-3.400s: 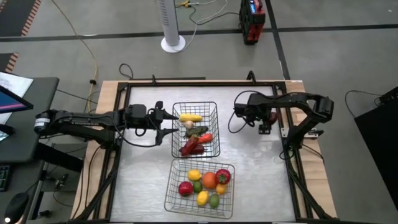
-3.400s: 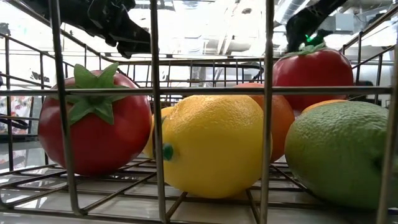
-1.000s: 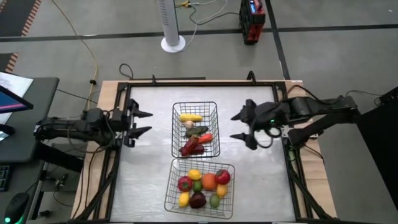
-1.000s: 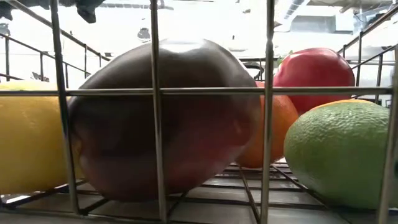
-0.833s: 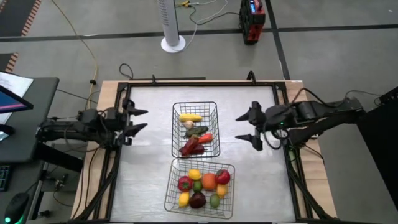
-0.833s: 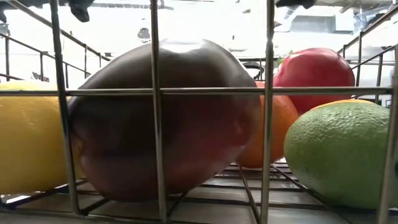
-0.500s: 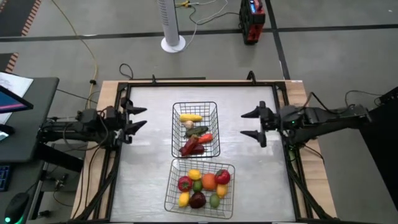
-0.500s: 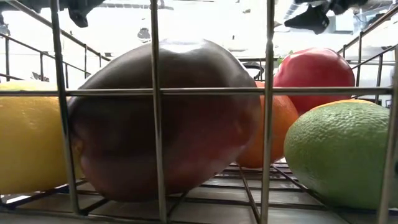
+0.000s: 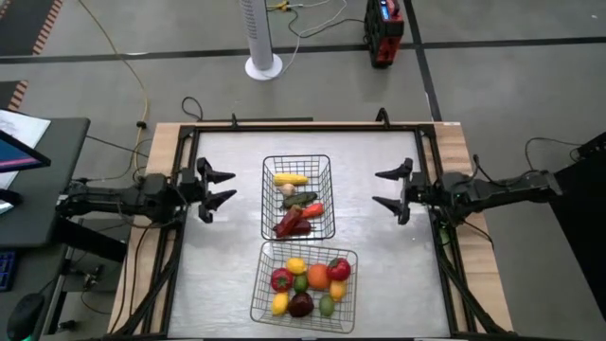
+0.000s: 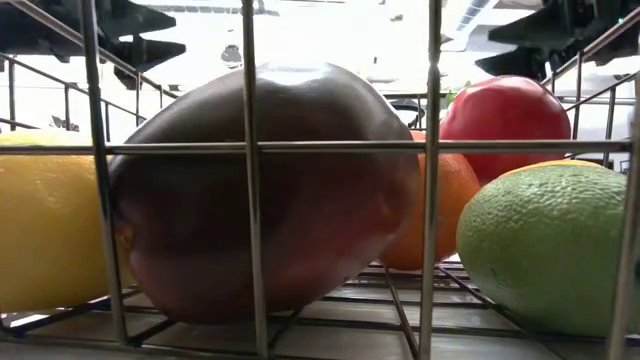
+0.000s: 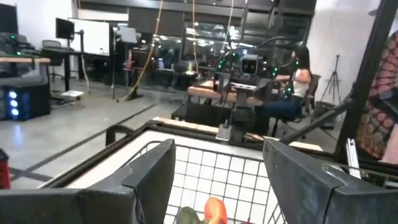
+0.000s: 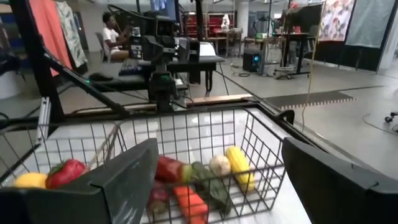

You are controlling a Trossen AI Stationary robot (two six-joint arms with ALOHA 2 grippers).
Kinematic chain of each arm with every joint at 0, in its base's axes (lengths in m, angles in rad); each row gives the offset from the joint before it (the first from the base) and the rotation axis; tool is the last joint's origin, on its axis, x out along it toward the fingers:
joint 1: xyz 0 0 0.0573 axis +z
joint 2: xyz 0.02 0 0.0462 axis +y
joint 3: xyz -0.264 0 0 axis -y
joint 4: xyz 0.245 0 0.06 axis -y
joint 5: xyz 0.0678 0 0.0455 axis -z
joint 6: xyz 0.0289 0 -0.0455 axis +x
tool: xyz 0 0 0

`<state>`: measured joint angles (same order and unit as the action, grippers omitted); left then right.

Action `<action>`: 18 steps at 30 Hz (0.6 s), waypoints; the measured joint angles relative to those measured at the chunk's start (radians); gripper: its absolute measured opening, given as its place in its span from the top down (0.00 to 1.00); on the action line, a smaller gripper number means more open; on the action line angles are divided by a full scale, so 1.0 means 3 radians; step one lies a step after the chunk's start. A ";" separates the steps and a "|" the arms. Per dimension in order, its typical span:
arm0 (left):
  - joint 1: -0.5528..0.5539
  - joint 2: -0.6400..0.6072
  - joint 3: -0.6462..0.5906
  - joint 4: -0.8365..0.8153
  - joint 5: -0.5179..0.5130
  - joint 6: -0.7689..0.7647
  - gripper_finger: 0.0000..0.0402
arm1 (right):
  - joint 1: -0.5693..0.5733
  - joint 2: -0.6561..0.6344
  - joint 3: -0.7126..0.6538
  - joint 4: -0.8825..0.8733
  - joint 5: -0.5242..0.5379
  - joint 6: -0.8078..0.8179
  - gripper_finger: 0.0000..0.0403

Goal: Sort produce into baskets
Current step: Return to Home Position

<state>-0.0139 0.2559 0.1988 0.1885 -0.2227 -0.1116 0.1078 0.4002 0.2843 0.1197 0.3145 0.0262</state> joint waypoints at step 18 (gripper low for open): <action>0.0000 -0.0847 -0.0007 -0.0735 -0.0266 0.0005 0.43 | -0.0107 -0.1322 -0.0600 -0.0210 -0.0067 0.0050 0.09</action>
<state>-0.0139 0.0017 0.1967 -0.0320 -0.3026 -0.1100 0.0757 0.0036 0.1043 0.0566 0.2945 0.0412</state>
